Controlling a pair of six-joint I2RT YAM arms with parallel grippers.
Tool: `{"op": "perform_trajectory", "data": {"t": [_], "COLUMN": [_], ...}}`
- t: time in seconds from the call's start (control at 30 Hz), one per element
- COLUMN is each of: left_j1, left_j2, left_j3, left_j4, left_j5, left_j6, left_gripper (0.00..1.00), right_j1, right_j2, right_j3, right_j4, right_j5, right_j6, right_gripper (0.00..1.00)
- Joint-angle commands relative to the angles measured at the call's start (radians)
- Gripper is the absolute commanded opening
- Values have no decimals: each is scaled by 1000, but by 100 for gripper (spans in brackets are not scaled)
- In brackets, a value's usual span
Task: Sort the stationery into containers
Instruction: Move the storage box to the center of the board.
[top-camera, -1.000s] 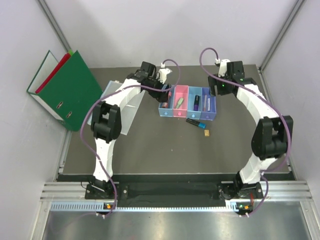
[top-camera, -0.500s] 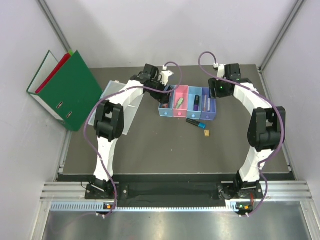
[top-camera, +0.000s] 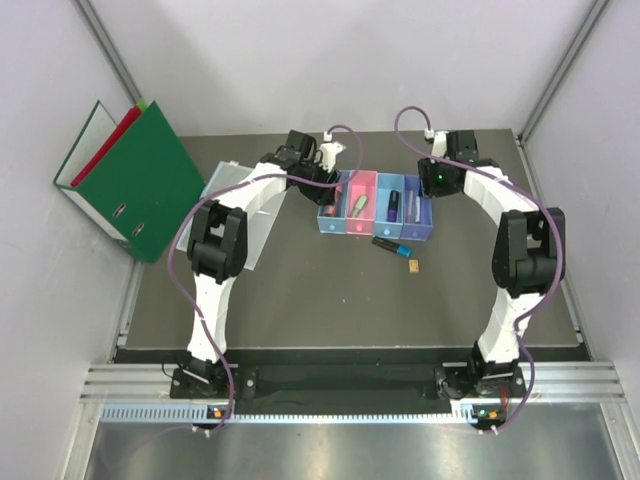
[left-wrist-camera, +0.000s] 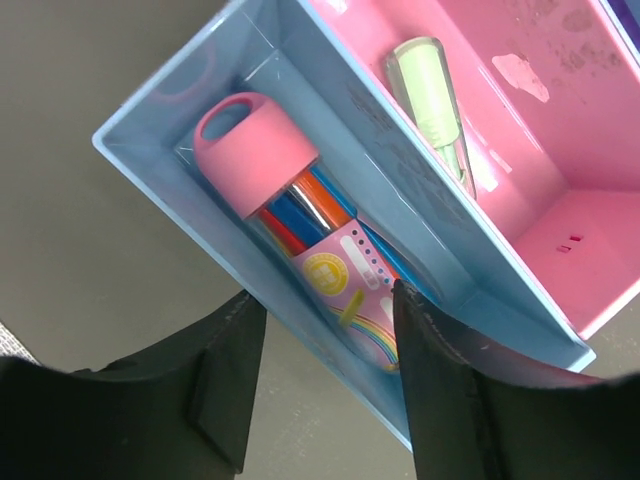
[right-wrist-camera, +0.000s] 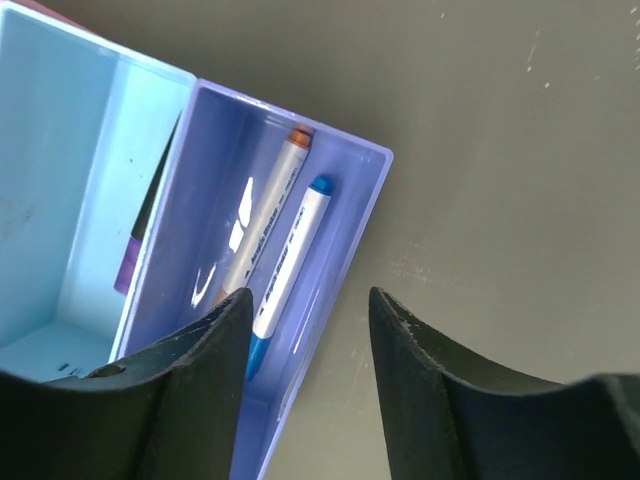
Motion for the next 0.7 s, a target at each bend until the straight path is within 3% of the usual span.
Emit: {"op": "perform_trajectory", "data": {"t": [0.0,0.17,0.27,0.33,0.47,0.67], "left_j1": [-5,-5,-5,-5,-5,-5], "left_j2": [-25,-36,-50,-56,-62,-77], "left_j3": [-37,-54,-71,-82,-96,-132], "left_j4": [32,38,44,44,29,29], "left_j5": [-9,-20,-26,-34,-41,-35], "left_j6": [10,15,21,24,27,27], "left_gripper": [55,50,40,26,8,4], "right_j1": [-5,15,29,38,53,79], "right_j2": [22,33,36,41,39,32], "right_j3": [20,17,16,17,16,2], "right_j4": [40,42,43,45,46,46], "right_j5": [-5,-6,-6,-6,-5,9], "right_j6": [2,-8,-11,-11,-14,-21], "right_gripper": [45,26,24,23,22,20]}}
